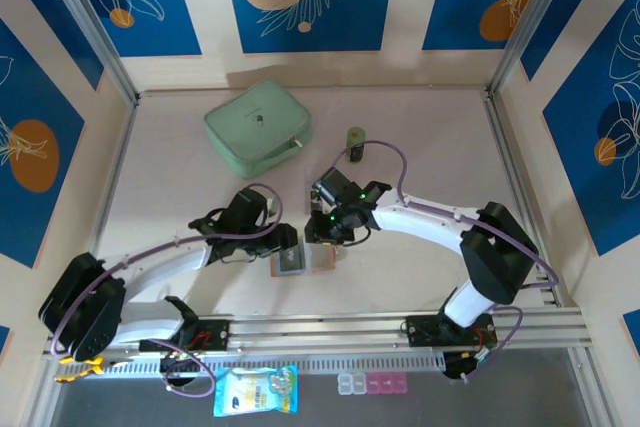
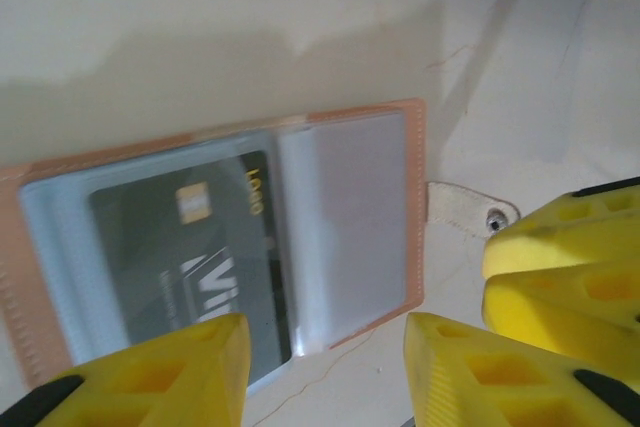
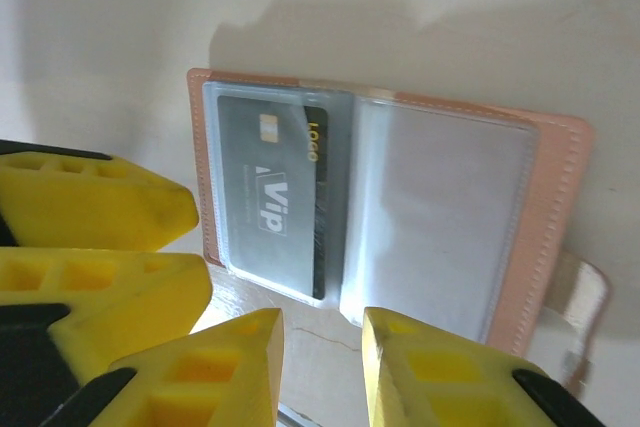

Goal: Take the credit cards out of the card holder

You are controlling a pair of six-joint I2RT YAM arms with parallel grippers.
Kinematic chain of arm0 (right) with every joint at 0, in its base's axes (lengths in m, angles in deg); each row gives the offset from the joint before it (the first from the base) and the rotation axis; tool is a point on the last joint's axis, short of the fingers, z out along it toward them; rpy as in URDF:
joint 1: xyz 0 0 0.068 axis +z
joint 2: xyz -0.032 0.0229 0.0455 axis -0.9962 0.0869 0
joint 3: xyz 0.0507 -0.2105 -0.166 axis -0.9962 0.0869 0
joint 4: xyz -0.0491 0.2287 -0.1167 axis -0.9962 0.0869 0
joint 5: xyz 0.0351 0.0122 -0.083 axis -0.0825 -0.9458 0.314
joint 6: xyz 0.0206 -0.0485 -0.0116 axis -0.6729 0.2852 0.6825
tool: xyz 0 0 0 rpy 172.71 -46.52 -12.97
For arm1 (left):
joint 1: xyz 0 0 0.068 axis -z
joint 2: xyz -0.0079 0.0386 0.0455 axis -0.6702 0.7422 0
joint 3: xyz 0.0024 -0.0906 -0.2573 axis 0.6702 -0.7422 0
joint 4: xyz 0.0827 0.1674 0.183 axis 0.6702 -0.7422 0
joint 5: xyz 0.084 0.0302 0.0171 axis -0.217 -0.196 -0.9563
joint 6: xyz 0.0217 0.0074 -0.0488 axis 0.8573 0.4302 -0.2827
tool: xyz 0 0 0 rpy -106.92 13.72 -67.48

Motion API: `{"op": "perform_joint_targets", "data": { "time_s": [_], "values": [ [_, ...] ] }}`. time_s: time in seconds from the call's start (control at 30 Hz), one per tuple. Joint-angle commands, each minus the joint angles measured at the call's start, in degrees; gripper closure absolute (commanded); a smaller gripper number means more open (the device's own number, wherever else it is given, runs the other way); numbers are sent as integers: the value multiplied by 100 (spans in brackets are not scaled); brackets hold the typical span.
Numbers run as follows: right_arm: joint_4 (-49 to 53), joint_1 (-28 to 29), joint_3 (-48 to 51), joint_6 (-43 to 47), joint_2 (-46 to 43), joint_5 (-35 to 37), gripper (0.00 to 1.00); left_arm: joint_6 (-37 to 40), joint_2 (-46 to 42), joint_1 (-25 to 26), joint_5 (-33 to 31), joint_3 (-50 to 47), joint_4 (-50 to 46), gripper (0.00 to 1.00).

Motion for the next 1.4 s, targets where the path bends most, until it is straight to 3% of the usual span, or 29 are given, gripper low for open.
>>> {"op": "perform_joint_targets", "data": {
  "time_s": [0.0, 0.3, 0.47, 1.37],
  "values": [
    [-132, 122, -199, -88, 270, -209, 73, -18, -315, -133, -62, -266, -216, 60],
    [-479, 330, -314, -208, 856, -409, 74, -55, -414, -199, 72, -615, -80, 82],
    [-598, 372, -273, -269, 1003, -505, 75, -74, -290, -200, 163, -723, 104, 89],
    [-923, 343, -156, -353, 1408, -552, 77, 59, 291, -207, 56, -731, 73, 89]
  ]
}}
